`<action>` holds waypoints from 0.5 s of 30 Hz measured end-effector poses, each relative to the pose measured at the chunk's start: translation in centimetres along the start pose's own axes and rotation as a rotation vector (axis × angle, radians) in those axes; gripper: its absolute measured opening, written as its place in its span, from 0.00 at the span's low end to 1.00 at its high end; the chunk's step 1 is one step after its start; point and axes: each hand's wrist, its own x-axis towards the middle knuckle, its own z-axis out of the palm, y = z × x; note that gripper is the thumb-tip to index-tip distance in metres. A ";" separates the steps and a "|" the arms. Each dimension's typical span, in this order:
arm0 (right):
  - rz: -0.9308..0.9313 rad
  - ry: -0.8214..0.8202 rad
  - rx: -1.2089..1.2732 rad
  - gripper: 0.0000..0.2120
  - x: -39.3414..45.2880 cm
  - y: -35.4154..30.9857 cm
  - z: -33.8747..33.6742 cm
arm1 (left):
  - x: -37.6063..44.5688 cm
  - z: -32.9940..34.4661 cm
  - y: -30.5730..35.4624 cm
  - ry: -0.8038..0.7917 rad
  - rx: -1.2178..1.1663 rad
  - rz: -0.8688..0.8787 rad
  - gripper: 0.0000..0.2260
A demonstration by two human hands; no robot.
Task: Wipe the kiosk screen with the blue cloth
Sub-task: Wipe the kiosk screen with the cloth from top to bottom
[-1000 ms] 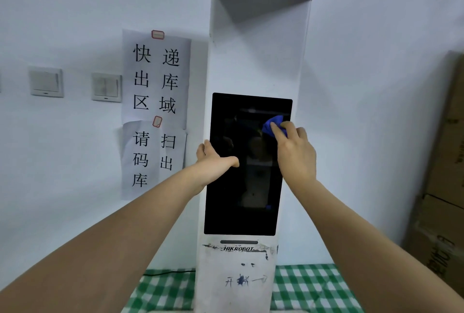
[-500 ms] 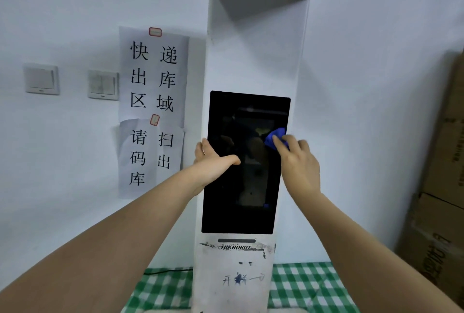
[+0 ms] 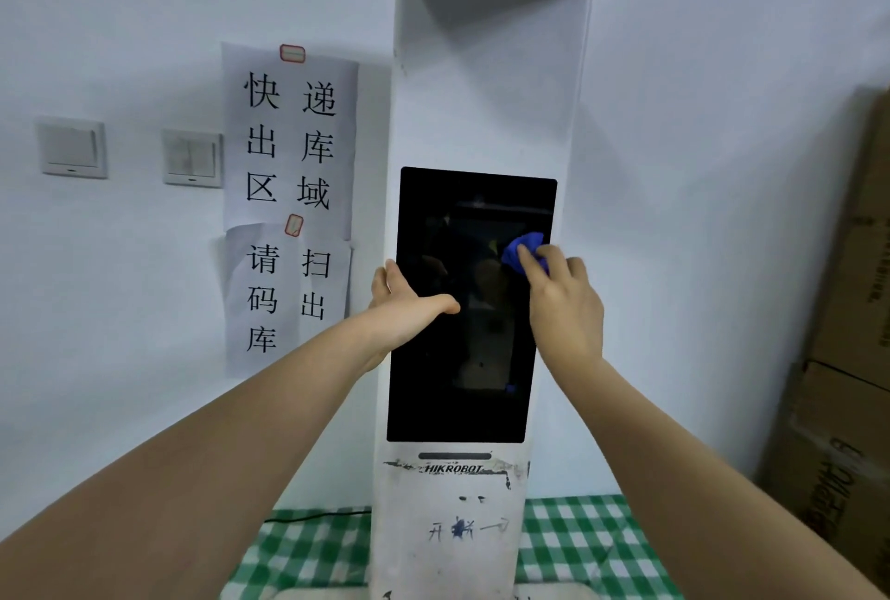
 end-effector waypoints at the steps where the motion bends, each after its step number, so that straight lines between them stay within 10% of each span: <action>1: -0.050 -0.014 -0.018 0.33 -0.3 0.3 0.0 | 0.0 0.0 -0.1 -0.002 0.004 0.004 0.44; 9: 0.084 0.053 0.001 0.31 2.1 0.0 -0.7 | 0.0 0.1 -0.1 0.000 0.010 0.000 0.45; 15: -0.151 -0.054 -0.104 0.33 1.3 0.6 -1.4 | 0.3 0.0 -0.2 0.009 -0.004 0.004 0.45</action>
